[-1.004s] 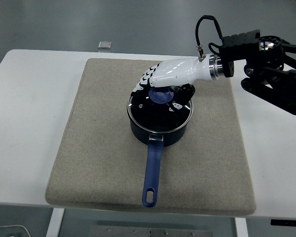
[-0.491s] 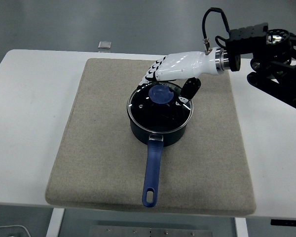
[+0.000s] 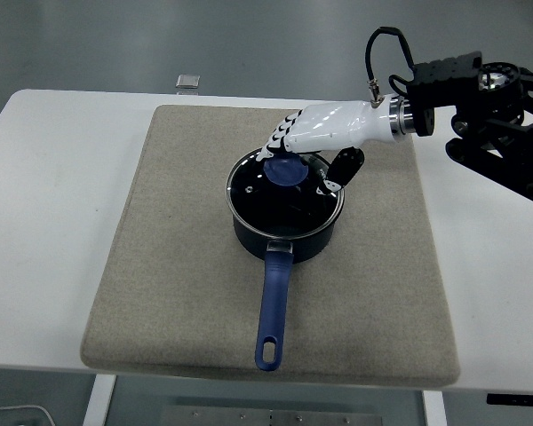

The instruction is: Lift the pot lid and place it to the right of the pot.

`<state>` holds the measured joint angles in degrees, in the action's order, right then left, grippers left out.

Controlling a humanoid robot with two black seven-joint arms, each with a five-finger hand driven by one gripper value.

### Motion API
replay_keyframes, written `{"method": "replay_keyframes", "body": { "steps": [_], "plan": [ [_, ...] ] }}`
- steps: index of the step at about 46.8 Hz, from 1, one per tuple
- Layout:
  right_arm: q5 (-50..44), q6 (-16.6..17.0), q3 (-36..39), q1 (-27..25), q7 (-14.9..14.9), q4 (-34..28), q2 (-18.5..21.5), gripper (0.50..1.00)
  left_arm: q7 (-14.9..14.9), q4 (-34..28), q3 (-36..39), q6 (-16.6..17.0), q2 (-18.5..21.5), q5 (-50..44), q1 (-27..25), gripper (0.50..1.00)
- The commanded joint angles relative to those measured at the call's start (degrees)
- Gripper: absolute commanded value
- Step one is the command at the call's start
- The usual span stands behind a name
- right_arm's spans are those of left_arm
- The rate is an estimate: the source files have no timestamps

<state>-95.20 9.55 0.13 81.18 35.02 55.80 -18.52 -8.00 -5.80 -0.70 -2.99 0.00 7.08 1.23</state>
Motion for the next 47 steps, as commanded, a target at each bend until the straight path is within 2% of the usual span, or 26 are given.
{"method": "replay_keyframes", "body": {
  "steps": [1,12,13,15,36,45,47],
  "plan": [
    [0.0,-0.1,0.0,0.1,0.0,-0.1,0.0,0.897,0.0,0.0,0.0,0.0,0.0,-0.1,0.0,1.0],
    [0.1,0.0,0.0,0.2,0.0,-0.1,0.1,0.868,0.0,0.0,0.0,0.0,0.0,0.0,0.0,1.0],
    [0.1,0.0,0.0,0.1,0.0,-0.1,0.2,0.844,0.0,0.0,0.0,0.0,0.0,0.0,0.0,1.0],
    [0.1,0.0,0.0,0.0,0.0,-0.1,0.2,0.83,0.0,0.0,0.0,0.0,0.0,-0.1,0.0,1.0],
    [0.5,0.0,0.0,-0.1,0.0,-0.1,0.8,0.817,0.0,0.1,0.0,0.0,0.0,0.0,0.0,1.0],
    [0.5,0.1,0.0,-0.2,0.0,-0.1,0.9,0.717,0.0,0.0,0.0,0.0,0.0,-0.1,0.0,1.0],
    [0.5,0.0,0.0,-0.2,0.0,0.0,0.9,0.678,0.0,0.0,0.0,0.0,0.0,0.0,0.0,1.0]
  ]
}}
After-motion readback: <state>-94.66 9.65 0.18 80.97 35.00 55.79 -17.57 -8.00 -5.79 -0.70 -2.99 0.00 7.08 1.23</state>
